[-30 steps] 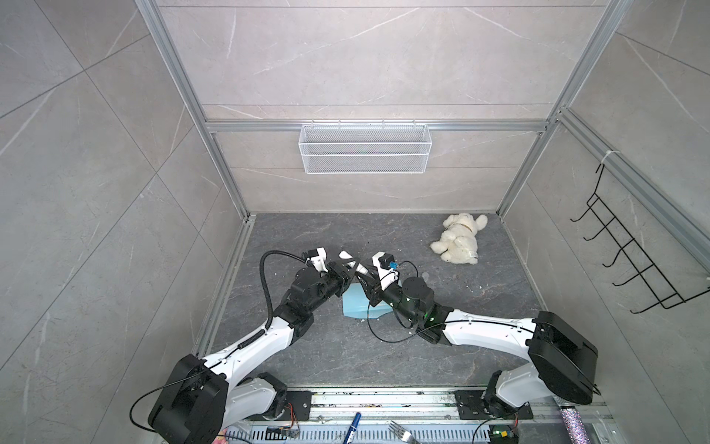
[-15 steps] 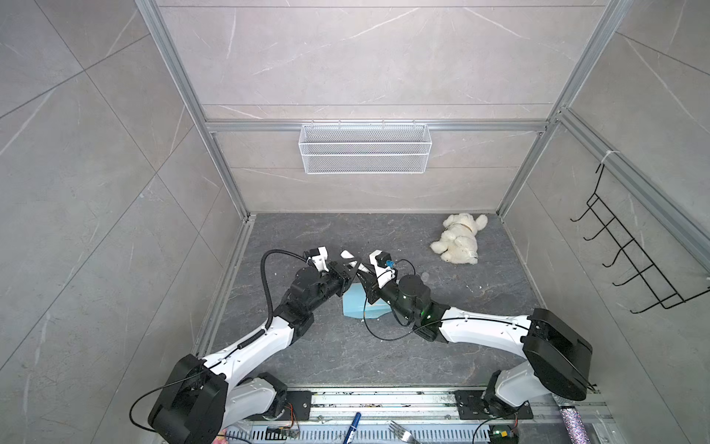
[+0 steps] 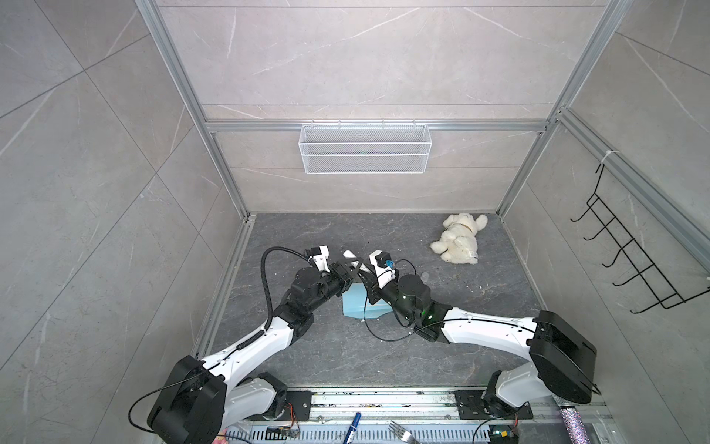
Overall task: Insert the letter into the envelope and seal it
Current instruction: 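Grasp the white glue stick with the right gripper while the left releases it, then move the left gripper to the envelope's folded edge while the right lifts the glue stick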
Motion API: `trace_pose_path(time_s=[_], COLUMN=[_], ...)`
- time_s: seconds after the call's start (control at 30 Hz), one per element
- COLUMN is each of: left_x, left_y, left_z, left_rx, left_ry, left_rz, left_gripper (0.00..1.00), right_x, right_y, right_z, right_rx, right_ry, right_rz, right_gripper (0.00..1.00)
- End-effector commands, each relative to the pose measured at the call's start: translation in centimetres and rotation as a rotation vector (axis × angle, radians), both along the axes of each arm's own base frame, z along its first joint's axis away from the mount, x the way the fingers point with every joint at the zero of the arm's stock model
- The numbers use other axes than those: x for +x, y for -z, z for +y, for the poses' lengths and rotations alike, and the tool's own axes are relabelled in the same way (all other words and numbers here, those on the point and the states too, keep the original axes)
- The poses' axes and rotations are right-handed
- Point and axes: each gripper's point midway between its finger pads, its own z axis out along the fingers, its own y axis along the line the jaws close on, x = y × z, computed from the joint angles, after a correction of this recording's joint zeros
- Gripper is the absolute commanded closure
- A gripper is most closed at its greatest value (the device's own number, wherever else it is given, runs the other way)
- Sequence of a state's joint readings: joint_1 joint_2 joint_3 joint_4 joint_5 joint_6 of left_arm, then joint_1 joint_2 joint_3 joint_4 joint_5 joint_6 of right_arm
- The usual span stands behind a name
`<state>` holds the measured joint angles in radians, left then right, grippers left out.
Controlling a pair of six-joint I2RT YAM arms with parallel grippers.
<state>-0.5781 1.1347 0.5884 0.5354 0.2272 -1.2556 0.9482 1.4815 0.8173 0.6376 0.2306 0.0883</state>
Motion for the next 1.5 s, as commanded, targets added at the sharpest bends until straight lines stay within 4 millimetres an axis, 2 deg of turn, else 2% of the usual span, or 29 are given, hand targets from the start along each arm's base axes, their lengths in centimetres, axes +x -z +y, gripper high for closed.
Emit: trace_pose_path(time_s=[0.0, 0.13, 0.27, 0.43, 0.67, 0.87, 1.03, 1.1, 1.17, 1.27, 1.37, 1.47], left_x=[-0.8, -1.9, -3.0, -4.1, -4.7, -5.4, -5.8, -5.9, -5.8, -5.6, -5.5, -5.6], left_y=[-4.5, -5.3, -5.0, -3.0, 2.1, 7.2, 11.2, 12.7, 13.7, 15.2, 16.4, 17.8], left_z=[0.8, 2.3, 2.5, 1.2, -1.8, -4.5, -5.8, -6.3, -6.8, -7.4, -7.9, -8.2], left_rx=[0.134, 0.364, 0.542, 0.668, 0.884, 1.075, 1.233, 1.265, 1.285, 1.307, 1.327, 1.358], left_ry=[0.003, -0.001, 0.063, 0.202, 0.374, 0.555, 0.669, 0.715, 0.74, 0.772, 0.803, 0.844], left_rz=[-0.238, -0.394, -0.542, -0.653, -0.719, -0.687, -0.628, -0.608, -0.589, -0.571, -0.559, -0.553], left_gripper=[0.4, 0.24, 0.18, 0.16, 0.16, 0.19, 0.2, 0.24, 0.26, 0.29, 0.33, 0.42], right_x=[0.0, -0.2, 0.1, 0.3, -0.6, -2.4, -2.8, -2.7, -2.7, -2.5, -2.8, -2.9], right_y=[-2.2, -2.4, -1.8, 0.2, 3.2, 5.4, 4.9, 4.3, 3.6, 2.8, 2.8, 3.0], right_z=[-2.2, -4.8, -7.7, -11.8, -16.0, -16.6, -17.7, -18.9, -19.6, -21.7, -21.9, -22.7], right_rx=[-0.02, -0.085, -0.143, -0.172, -0.228, -0.233, -0.206, -0.215, -0.238, -0.272, -0.315, -0.328], right_ry=[0.071, 0.118, 0.175, 0.203, 0.253, 0.213, 0.257, 0.309, 0.326, 0.428, 0.414, 0.448], right_rz=[-0.02, 0.004, 0.085, 0.293, 0.519, 0.632, 0.62, 0.582, 0.536, 0.503, 0.495, 0.496], right_gripper=[1.0, 1.0, 1.0, 1.0, 1.0, 1.0, 1.0, 1.0, 1.0, 0.99, 1.0, 1.0])
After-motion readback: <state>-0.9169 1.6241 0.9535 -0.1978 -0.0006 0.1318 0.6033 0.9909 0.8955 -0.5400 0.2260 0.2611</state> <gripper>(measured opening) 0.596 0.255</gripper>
